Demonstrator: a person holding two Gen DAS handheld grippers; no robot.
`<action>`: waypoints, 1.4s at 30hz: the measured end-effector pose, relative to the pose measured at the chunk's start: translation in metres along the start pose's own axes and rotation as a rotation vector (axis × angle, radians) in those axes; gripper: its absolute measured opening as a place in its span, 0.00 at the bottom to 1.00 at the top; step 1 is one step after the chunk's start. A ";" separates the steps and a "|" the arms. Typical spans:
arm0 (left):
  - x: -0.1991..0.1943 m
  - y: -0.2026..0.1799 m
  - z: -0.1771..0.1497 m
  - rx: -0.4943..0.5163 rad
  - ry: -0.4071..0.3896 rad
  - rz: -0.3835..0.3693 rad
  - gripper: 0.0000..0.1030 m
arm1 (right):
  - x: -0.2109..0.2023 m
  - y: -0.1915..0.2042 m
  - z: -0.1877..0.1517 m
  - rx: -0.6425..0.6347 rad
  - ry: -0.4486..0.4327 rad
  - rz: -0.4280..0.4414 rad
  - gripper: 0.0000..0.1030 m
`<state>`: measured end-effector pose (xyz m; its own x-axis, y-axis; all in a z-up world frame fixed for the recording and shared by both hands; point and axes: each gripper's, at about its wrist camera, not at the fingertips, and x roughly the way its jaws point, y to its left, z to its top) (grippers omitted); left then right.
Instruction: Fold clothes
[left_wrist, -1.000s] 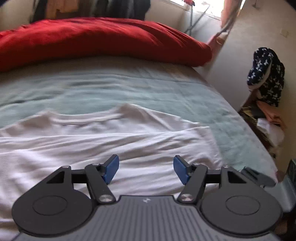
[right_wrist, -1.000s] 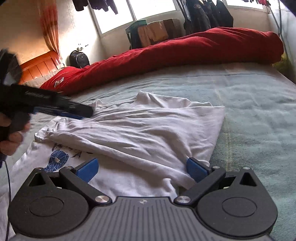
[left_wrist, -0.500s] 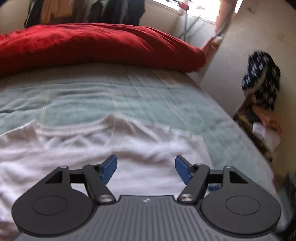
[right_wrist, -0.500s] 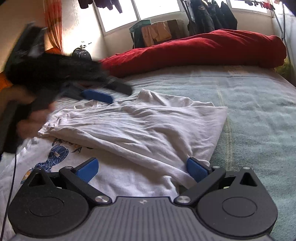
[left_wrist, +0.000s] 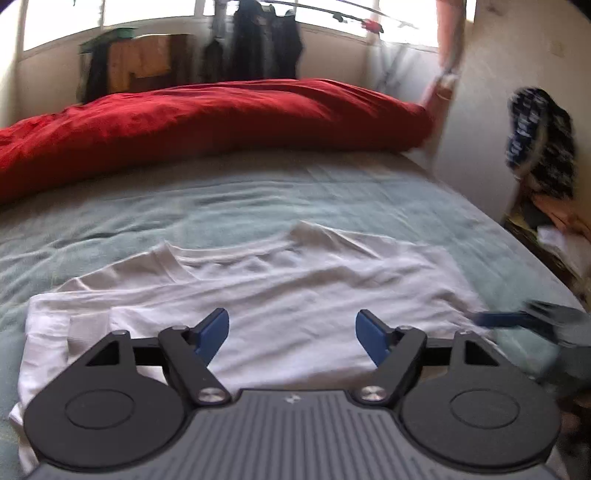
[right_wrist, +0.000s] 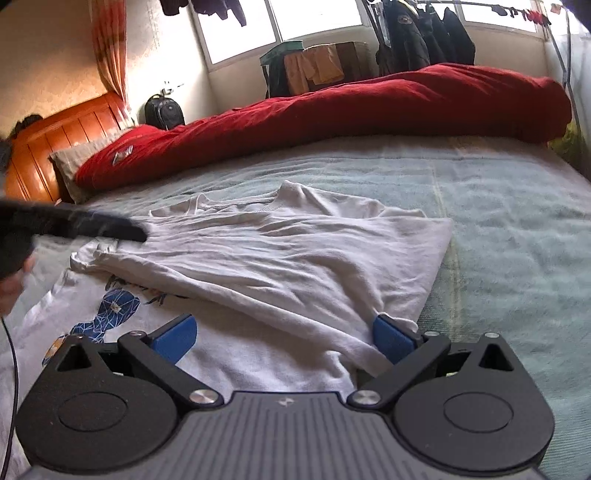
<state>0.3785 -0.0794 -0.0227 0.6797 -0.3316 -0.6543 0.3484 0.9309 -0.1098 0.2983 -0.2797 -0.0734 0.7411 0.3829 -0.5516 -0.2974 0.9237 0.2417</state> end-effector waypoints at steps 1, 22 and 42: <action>0.008 0.005 -0.003 -0.015 0.016 0.027 0.74 | -0.006 0.002 0.003 0.002 -0.022 0.000 1.00; -0.020 0.081 -0.019 -0.301 0.086 -0.019 0.70 | 0.028 0.008 0.011 0.098 0.019 0.036 1.00; 0.124 -0.071 0.050 -0.121 0.200 -0.370 0.73 | 0.032 0.013 0.005 0.005 0.031 0.038 1.00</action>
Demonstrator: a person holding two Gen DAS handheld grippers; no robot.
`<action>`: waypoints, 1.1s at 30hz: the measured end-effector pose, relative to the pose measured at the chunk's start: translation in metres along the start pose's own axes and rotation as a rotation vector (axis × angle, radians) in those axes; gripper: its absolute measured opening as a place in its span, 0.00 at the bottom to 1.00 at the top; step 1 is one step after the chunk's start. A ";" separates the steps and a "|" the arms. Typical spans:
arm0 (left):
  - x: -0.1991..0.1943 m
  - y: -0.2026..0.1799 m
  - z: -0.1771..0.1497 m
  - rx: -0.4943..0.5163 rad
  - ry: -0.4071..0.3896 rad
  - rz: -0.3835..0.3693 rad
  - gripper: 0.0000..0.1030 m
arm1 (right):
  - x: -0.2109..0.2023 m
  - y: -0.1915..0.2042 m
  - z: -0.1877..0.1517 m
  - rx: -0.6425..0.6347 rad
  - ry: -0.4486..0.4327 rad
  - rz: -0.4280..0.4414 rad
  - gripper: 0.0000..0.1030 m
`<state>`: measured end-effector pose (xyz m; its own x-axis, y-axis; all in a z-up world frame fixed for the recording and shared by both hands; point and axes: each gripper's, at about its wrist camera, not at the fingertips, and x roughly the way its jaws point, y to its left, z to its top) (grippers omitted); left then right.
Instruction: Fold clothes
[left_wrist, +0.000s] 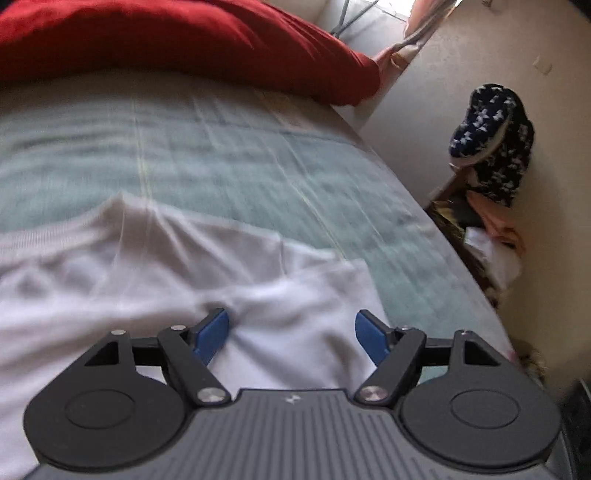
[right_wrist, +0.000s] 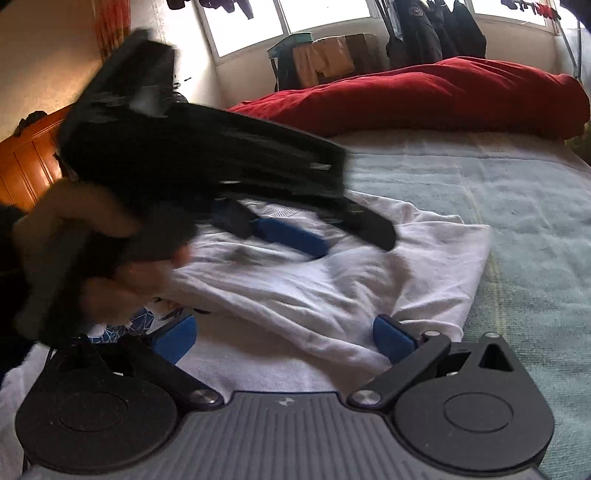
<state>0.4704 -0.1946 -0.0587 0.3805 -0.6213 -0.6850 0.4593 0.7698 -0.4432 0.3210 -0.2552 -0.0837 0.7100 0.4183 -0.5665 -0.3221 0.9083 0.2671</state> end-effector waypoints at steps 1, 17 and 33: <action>-0.002 -0.001 0.004 -0.014 -0.005 0.003 0.73 | 0.000 0.000 0.000 -0.002 -0.001 -0.001 1.00; 0.019 -0.018 0.013 -0.043 0.058 -0.063 0.79 | 0.002 0.001 0.002 0.005 -0.009 0.008 1.00; -0.072 0.060 -0.009 -0.110 0.058 0.163 0.82 | 0.001 0.002 -0.002 -0.001 -0.017 0.003 1.00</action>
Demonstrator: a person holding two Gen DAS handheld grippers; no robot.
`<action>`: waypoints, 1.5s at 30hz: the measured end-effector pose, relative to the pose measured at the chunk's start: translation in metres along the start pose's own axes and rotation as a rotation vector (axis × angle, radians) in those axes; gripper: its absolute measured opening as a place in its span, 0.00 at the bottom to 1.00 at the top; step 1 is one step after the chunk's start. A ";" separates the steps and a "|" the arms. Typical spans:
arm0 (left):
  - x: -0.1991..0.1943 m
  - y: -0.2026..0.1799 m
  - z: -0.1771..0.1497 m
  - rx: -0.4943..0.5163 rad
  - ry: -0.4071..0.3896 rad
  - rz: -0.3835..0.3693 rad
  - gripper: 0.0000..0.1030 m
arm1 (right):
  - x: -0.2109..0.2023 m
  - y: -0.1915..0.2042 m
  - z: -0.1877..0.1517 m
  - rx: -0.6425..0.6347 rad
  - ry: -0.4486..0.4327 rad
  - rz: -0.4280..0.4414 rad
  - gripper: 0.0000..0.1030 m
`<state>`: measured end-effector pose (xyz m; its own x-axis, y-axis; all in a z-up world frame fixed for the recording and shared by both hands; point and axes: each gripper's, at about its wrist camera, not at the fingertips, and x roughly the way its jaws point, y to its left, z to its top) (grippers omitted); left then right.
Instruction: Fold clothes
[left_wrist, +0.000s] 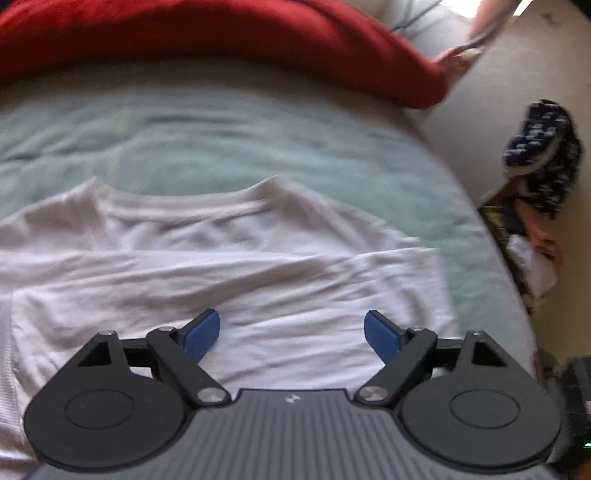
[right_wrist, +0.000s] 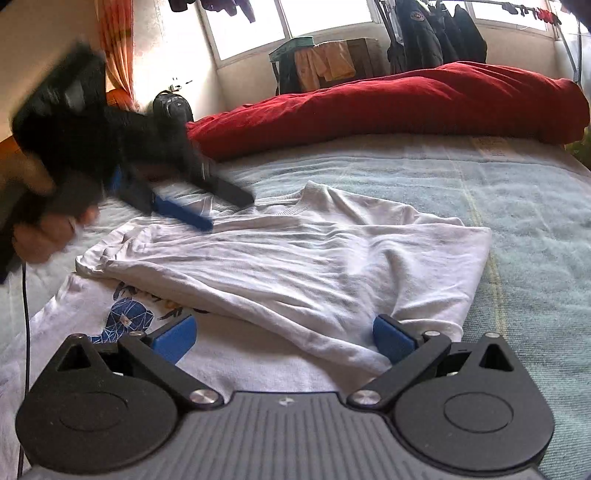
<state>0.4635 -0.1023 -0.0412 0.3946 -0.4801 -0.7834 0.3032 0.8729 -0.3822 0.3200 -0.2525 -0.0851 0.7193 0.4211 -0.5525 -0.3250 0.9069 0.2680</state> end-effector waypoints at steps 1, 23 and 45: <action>0.000 0.004 0.003 -0.004 -0.025 0.014 0.82 | 0.001 -0.001 0.000 0.003 -0.001 0.003 1.00; -0.042 0.067 0.019 -0.093 -0.129 0.254 0.82 | -0.001 -0.001 0.000 -0.012 -0.001 0.002 1.00; -0.118 0.022 -0.187 0.436 -0.147 0.424 0.89 | -0.031 0.121 -0.026 -0.052 0.201 -0.178 1.00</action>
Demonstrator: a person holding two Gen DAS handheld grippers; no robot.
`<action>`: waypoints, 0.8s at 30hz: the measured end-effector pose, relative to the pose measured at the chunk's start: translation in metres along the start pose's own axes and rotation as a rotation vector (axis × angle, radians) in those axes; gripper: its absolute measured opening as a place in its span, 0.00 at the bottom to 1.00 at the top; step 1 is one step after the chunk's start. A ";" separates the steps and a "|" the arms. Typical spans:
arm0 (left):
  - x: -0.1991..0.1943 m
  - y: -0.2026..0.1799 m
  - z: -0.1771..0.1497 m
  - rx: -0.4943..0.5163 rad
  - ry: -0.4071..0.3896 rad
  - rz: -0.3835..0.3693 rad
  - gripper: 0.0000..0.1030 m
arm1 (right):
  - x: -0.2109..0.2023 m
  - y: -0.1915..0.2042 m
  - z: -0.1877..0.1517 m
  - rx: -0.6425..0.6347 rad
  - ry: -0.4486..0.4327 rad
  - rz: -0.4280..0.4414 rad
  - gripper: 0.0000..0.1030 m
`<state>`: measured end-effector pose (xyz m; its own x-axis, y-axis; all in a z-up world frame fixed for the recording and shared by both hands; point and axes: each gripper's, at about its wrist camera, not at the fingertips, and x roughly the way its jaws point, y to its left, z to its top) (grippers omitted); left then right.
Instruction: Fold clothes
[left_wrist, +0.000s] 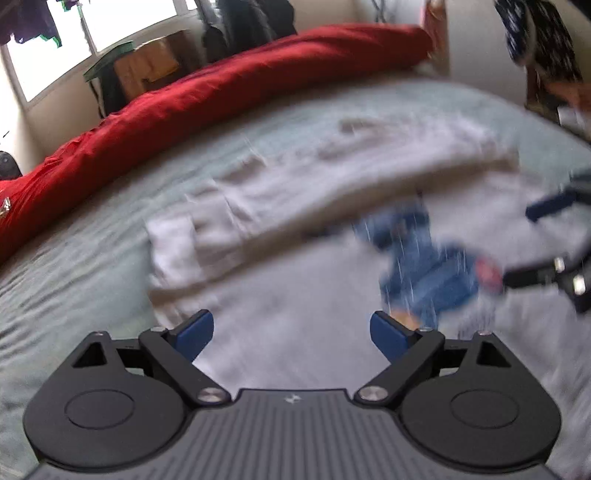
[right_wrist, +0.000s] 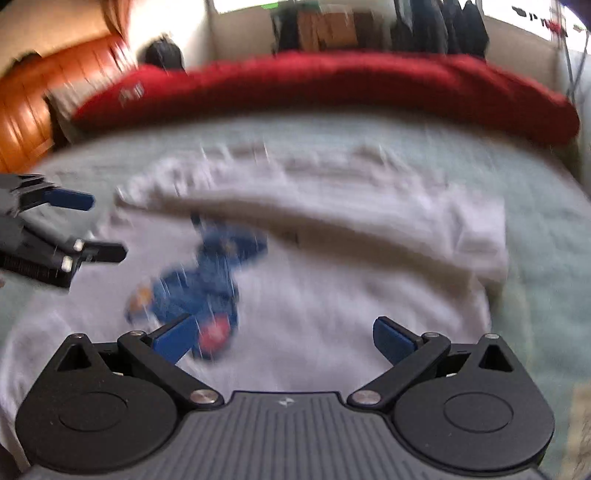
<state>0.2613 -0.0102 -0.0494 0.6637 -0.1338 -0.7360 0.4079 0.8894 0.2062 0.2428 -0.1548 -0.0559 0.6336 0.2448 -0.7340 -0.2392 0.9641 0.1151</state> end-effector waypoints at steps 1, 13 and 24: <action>0.003 -0.002 -0.010 -0.008 0.000 -0.007 0.89 | 0.005 0.000 -0.006 0.008 0.019 -0.016 1.00; -0.032 0.010 -0.059 -0.162 -0.039 -0.044 0.90 | 0.010 0.007 -0.018 0.024 0.008 -0.084 1.00; -0.085 -0.011 -0.095 -0.075 -0.106 -0.015 0.90 | -0.030 0.018 -0.055 -0.003 0.010 -0.110 1.00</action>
<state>0.1414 0.0332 -0.0505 0.7219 -0.1888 -0.6657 0.3727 0.9167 0.1442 0.1790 -0.1501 -0.0690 0.6490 0.1364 -0.7484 -0.1708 0.9848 0.0313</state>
